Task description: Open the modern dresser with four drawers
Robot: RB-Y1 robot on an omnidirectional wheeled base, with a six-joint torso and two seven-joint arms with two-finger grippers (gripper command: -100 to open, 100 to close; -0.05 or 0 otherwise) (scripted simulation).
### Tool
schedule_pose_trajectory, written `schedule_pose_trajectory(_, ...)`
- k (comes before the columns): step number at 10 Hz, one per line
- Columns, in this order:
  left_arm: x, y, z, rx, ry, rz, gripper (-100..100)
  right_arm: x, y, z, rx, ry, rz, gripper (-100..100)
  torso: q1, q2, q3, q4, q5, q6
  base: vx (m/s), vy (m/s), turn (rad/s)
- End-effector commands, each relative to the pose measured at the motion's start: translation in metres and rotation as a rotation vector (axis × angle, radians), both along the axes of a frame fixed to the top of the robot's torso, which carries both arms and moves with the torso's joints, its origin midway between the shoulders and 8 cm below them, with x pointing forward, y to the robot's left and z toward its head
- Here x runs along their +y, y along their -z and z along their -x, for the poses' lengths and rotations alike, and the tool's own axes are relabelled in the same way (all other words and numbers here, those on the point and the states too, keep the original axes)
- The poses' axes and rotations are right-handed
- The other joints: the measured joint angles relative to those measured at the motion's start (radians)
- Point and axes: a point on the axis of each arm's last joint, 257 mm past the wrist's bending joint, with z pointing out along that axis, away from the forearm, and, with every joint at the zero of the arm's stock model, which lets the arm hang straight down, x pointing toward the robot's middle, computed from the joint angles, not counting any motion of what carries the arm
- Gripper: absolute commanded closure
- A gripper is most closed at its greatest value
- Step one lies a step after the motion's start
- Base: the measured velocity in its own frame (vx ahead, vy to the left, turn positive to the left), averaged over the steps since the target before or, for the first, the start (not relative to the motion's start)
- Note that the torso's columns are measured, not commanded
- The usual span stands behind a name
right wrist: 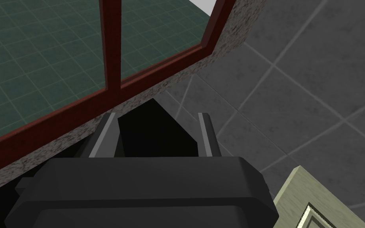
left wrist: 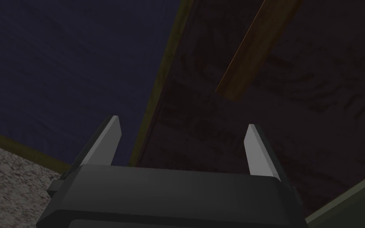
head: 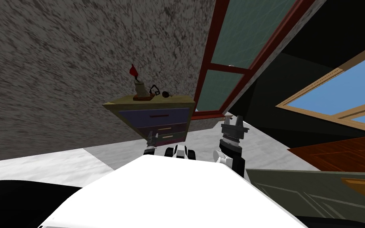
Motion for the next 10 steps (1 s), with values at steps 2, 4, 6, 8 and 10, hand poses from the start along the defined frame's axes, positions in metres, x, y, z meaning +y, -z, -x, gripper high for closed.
schedule_pose_trajectory(2, -0.004, 0.028, 0.014, 0.043, -0.032, 0.055, -100, 0.000, 0.000, 0.000, 0.000, 0.000, 0.000, 0, -0.001, -0.004, -0.002, -0.001, 0.000, 0.000, 0.095, -0.030, -0.008)
schedule_pose_trajectory(4, -0.018, 0.043, 0.019, 0.061, -0.056, 0.110, -100, 0.000, 0.000, 0.000, 0.000, 0.000, 0.000, 0, -0.001, -0.005, -0.003, -0.001, 0.000, 0.000, 0.099, -0.033, -0.010)
schedule_pose_trajectory(6, -0.012, 0.040, 0.009, 0.054, -0.060, 0.093, -100, 0.000, 0.000, 0.000, 0.000, 0.000, 0.000, 0, 0.000, -0.001, -0.001, 0.000, 0.000, 0.000, 0.010, -0.010, -0.034)
schedule_pose_trajectory(8, -0.003, 0.039, -0.008, 0.052, -0.079, 0.087, -100, 0.000, 0.000, 0.000, 0.000, 0.000, 0.000, 0, 0.001, 0.001, 0.001, 0.000, 0.000, 0.000, -0.081, 0.016, -0.101)
schedule_pose_trajectory(10, 0.006, 0.037, -0.025, 0.050, -0.098, 0.085, -100, 0.000, 0.000, 0.000, 0.000, 0.000, 0.000, 0, -0.001, -0.002, -0.001, -0.001, 0.000, 0.000, -0.111, 0.008, -0.088)
